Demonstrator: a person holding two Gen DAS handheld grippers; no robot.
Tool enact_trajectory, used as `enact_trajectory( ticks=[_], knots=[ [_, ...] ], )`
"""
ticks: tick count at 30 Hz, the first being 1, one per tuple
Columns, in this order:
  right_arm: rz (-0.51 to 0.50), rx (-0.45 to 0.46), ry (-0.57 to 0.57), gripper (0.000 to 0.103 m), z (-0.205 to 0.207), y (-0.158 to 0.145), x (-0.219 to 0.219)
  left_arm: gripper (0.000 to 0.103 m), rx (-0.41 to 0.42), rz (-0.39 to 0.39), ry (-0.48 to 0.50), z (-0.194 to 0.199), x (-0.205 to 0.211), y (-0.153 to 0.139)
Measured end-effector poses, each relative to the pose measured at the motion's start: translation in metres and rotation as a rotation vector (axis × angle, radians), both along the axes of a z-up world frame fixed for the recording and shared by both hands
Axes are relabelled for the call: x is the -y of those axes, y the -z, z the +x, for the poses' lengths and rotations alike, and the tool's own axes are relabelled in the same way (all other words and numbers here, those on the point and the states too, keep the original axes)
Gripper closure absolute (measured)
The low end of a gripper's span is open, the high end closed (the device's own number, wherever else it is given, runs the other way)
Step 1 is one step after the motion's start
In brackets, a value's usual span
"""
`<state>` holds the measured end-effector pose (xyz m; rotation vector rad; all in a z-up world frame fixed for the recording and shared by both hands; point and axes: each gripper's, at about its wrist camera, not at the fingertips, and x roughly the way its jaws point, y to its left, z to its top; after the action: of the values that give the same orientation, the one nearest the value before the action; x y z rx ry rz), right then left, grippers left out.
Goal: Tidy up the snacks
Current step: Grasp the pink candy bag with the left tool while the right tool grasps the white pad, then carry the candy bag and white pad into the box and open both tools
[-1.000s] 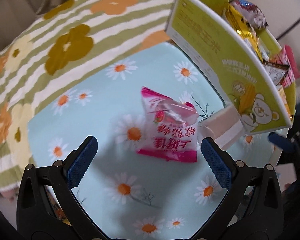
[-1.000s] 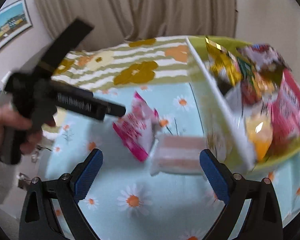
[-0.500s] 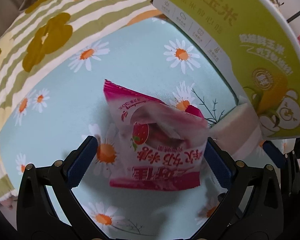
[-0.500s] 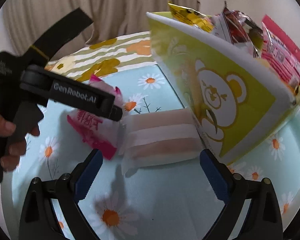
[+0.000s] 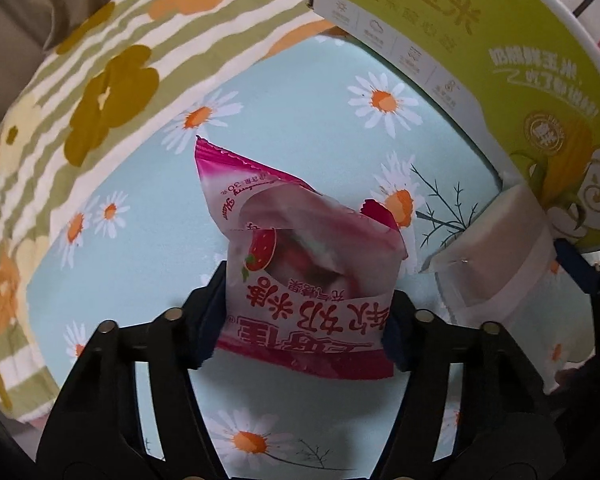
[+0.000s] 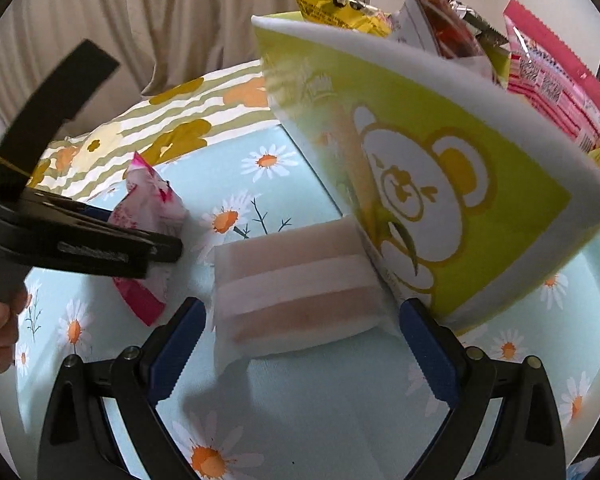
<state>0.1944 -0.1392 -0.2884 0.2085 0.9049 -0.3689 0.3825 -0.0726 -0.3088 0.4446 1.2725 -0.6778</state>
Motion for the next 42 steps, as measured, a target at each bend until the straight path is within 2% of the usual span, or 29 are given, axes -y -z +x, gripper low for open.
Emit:
enact_trajectory(
  ticks=[9, 11, 16, 21, 23, 25, 28, 36, 42],
  knots=[
    [0.018, 0.000, -0.060, 0.006, 0.006, 0.001, -0.011, 0.045, -0.022, -0.031, -0.055, 0.005, -0.015, -0.001],
    [-0.022, -0.013, -0.044, 0.006, 0.012, 0.004, -0.013, 0.045, -0.022, -0.031, -0.059, 0.005, -0.016, -0.001],
    [0.010, -0.025, -0.002, 0.006, 0.022, 0.012, -0.005, 0.045, -0.021, -0.032, -0.063, 0.005, -0.019, -0.001],
    [-0.006, -0.031, 0.002, 0.007, 0.023, 0.015, -0.007, 0.045, -0.020, -0.031, -0.061, 0.005, -0.020, -0.001],
    [-0.010, -0.031, 0.006, 0.012, 0.022, 0.014, -0.007, 0.046, -0.018, -0.027, -0.059, 0.005, -0.020, -0.001],
    [-0.002, -0.022, 0.001, 0.023, 0.019, 0.013, -0.007, 0.047, -0.019, -0.029, -0.061, 0.005, -0.021, -0.001],
    [-0.006, -0.021, -0.008, 0.028, 0.018, 0.010, -0.008, 0.048, -0.022, -0.031, -0.068, 0.003, -0.022, -0.003],
    [0.005, 0.004, -0.065, 0.030, 0.013, -0.008, -0.017, 0.048, -0.006, -0.046, -0.109, -0.002, -0.034, -0.018],
    [0.007, 0.051, -0.152, 0.030, 0.011, -0.045, -0.029, 0.048, 0.037, -0.074, -0.170, -0.005, -0.052, -0.059]
  ],
)
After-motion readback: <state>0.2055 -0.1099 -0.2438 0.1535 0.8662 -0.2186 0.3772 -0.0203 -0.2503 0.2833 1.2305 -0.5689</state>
